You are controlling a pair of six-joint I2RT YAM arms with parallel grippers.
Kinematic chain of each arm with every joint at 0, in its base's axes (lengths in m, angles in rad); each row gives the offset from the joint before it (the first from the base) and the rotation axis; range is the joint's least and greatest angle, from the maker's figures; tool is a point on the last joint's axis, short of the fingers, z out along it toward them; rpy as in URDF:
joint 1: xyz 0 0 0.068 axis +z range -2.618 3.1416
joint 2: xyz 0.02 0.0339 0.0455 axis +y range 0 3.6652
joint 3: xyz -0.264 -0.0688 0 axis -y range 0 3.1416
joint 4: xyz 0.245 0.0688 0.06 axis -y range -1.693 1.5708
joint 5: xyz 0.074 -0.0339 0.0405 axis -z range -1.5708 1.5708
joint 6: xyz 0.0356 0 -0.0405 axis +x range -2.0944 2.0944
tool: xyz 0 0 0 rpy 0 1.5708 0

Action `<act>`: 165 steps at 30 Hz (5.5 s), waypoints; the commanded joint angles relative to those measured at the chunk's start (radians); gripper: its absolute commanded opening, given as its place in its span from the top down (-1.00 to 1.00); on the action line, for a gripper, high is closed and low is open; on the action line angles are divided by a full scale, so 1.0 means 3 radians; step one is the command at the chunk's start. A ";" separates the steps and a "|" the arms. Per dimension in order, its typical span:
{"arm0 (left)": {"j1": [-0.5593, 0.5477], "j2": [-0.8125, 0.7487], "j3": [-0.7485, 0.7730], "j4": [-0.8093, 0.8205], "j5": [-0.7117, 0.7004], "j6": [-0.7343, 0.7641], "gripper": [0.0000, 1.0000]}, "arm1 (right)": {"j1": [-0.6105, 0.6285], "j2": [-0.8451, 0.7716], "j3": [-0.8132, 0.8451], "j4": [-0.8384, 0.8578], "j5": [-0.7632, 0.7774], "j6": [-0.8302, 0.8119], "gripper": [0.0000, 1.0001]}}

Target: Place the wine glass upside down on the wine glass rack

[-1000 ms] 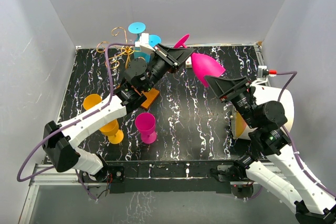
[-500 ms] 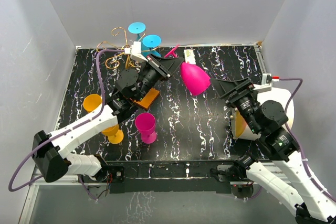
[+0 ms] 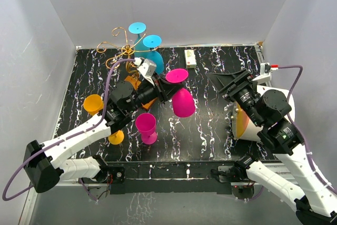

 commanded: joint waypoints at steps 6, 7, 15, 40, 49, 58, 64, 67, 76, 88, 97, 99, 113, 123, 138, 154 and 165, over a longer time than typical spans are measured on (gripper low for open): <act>-0.0009 -0.0168 -0.0010 -0.0133 0.0482 0.1283 1.00 | 0.0009 0.0240 0.0136 0.0254 -0.0643 0.0037 -0.37; -0.0011 -0.0162 -0.0013 -0.0143 0.0506 0.1332 1.00 | 0.0009 0.0297 0.0161 0.0185 -0.0692 0.0052 -0.35; -0.0012 -0.0159 -0.0026 -0.0236 0.0540 0.1572 1.00 | 0.0011 0.0649 0.0218 -0.0057 -0.1029 0.0143 -0.07; -0.0012 -0.0275 -0.0163 -0.0549 0.0454 0.1422 0.09 | 0.0011 0.0602 -0.0477 0.0643 -0.0932 0.0790 1.00; -0.0011 -0.0480 -0.0281 -0.0980 0.0667 0.0246 -0.16 | 0.0010 0.0336 -0.0723 0.0669 -0.0543 0.0686 1.00; -0.0012 -0.0501 -0.0189 -0.1230 0.0435 -0.0674 -0.30 | 0.0011 0.0133 -0.1007 0.1068 -0.0872 0.0389 1.00; -0.0004 -0.0552 -0.0036 -0.1454 -0.0062 -0.1142 -0.37 | 0.0008 0.0056 -0.1082 0.1231 -0.1135 0.0270 1.00; -0.0006 -0.0592 -0.0047 -0.1383 -0.0124 -0.1321 -0.35 | 0.0010 0.0024 -0.1109 0.1234 -0.1214 0.0248 1.00; -0.0002 -0.0659 -0.0251 -0.0873 -0.0011 -0.1475 -0.15 | 0.0011 0.0037 -0.1202 0.1400 -0.1382 0.0285 1.00; 0.0059 -0.0481 -0.0168 -0.0808 0.0332 -0.1528 0.54 | 0.0007 0.0161 -0.1212 0.1797 -0.1735 0.0214 1.00; 0.0144 -0.0482 -0.0116 -0.1006 0.0305 -0.1550 1.00 | 0.0011 0.0191 -0.1171 0.1785 -0.1711 0.0144 1.00; 0.0156 -0.0496 -0.0115 -0.1019 0.0303 -0.1549 0.88 | 0.0010 0.0192 -0.1166 0.1780 -0.1697 0.0138 1.00; 0.0203 -0.0598 -0.0208 -0.1000 0.0163 -0.1479 0.99 | 0.0010 0.0268 -0.1123 0.1753 -0.1746 0.0121 1.00; 0.0271 -0.0576 -0.0070 -0.1033 0.0254 -0.1592 1.00 | 0.0011 0.0222 -0.1061 0.1450 -0.1513 0.0176 0.60; 0.0566 -0.0358 0.0317 -0.0780 0.0340 -0.2189 1.00 | 0.0011 -0.0334 -0.0727 0.0797 -0.0681 -0.0063 -0.36; 0.0679 0.0123 0.1348 -0.1508 -0.0221 -0.1913 1.00 | 0.0007 -0.0427 -0.0670 0.0739 -0.0636 -0.0261 -0.42; 0.1174 0.0171 0.1428 -0.1703 -0.0092 -0.1999 1.00 | 0.0010 -0.0389 -0.0696 0.0735 -0.0644 -0.0259 -0.43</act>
